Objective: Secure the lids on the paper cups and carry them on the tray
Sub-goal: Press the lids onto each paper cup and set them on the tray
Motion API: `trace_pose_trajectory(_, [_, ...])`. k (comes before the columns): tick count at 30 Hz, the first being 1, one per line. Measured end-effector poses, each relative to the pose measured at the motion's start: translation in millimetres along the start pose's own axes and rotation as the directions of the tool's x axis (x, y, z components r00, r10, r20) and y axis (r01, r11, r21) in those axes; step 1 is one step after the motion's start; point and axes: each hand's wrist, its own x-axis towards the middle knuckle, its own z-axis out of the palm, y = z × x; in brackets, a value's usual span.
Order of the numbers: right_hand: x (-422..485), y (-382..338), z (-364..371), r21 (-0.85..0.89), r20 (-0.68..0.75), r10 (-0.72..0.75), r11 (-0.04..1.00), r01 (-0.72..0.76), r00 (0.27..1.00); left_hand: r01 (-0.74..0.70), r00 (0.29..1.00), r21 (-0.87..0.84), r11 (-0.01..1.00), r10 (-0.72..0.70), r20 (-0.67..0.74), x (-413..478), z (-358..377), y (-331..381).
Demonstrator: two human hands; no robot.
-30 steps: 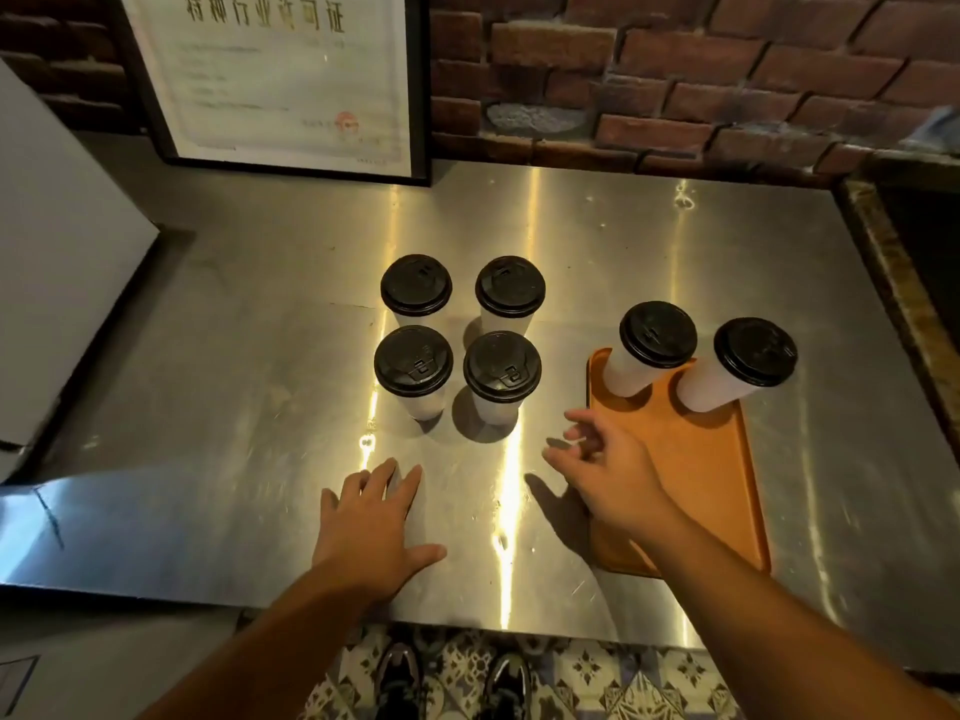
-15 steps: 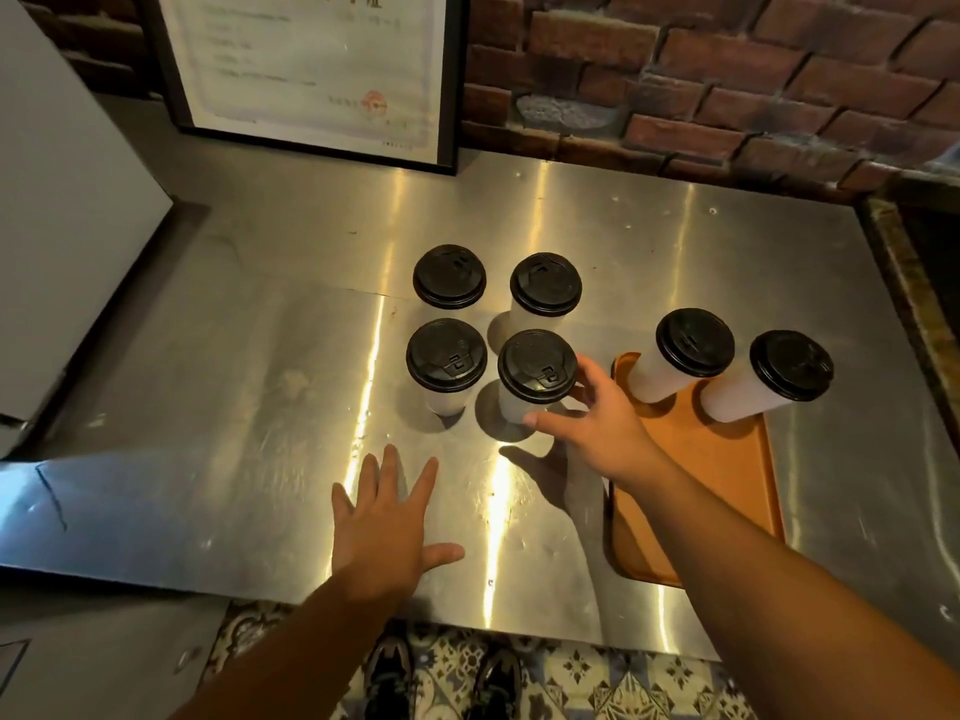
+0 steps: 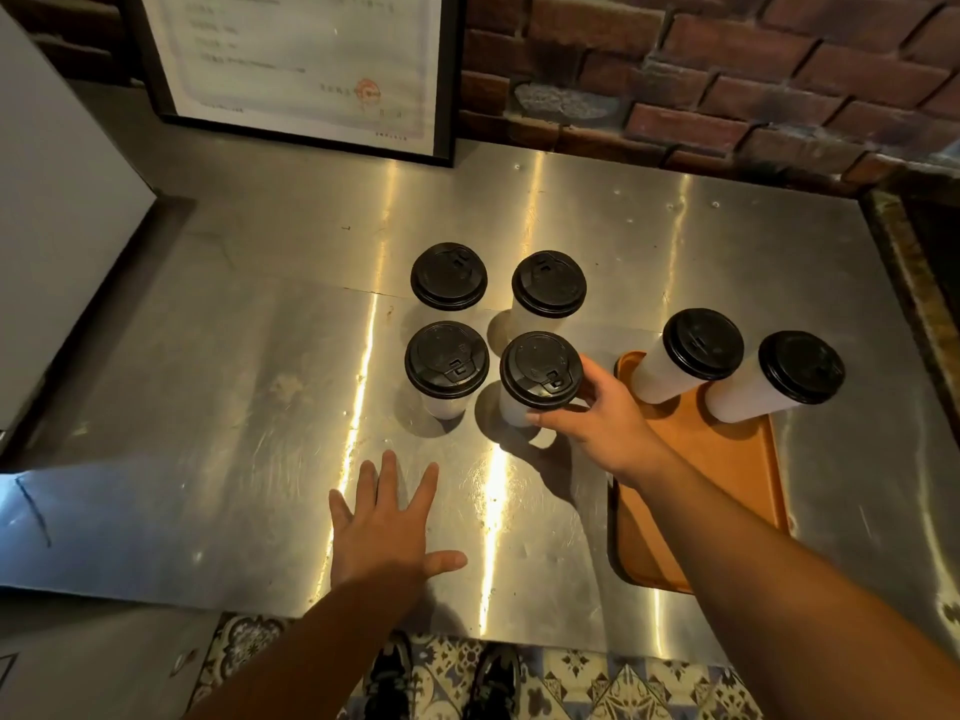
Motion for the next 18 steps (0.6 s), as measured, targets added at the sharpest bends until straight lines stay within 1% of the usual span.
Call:
trace_pose_trajectory(8, [-19.6, -8.1, -4.1, 0.005, -0.037, -0.001, 1.0, 0.002, 0.999, 0.002, 1.0, -0.001, 1.0, -0.002, -0.002, 0.3, 0.9, 1.2])
trace_pose_trajectory(11, [-39.7, -25.3, -6.3, 0.014, -0.052, 0.007, 1.0, -0.007, 0.999, 0.01, 1.0, -0.05, 0.999, -0.009, 0.012, 1.8, -3.5, -0.3])
trace_pose_trajectory(14, [-62.4, -49.6, -9.8, 0.023, -0.063, -0.016, 1.0, 0.017, 0.998, -0.022, 0.998, -0.091, 0.996, 0.027, 0.056, 0.1, -22.1, -1.7])
trace_pose_trajectory(15, [-70.3, -59.0, -11.5, 0.027, -0.07, -0.026, 0.999, 0.028, 0.997, -0.038, 0.998, -0.145, 0.989, 0.044, 0.041, -3.4, -32.3, 2.2])
trace_pose_trajectory(16, [-78.3, -68.4, -12.8, 0.032, -0.076, -0.034, 0.999, 0.037, 0.997, -0.06, 0.998, -0.22, 0.974, 0.06, -0.006, -8.7, -43.2, 8.4])
trace_pose_trajectory(18, [-94.8, -88.4, -13.7, 0.039, -0.086, -0.059, 0.997, 0.063, 0.995, -0.143, 0.981, -0.379, 0.914, 0.081, -0.175, -24.7, -66.0, 23.6])
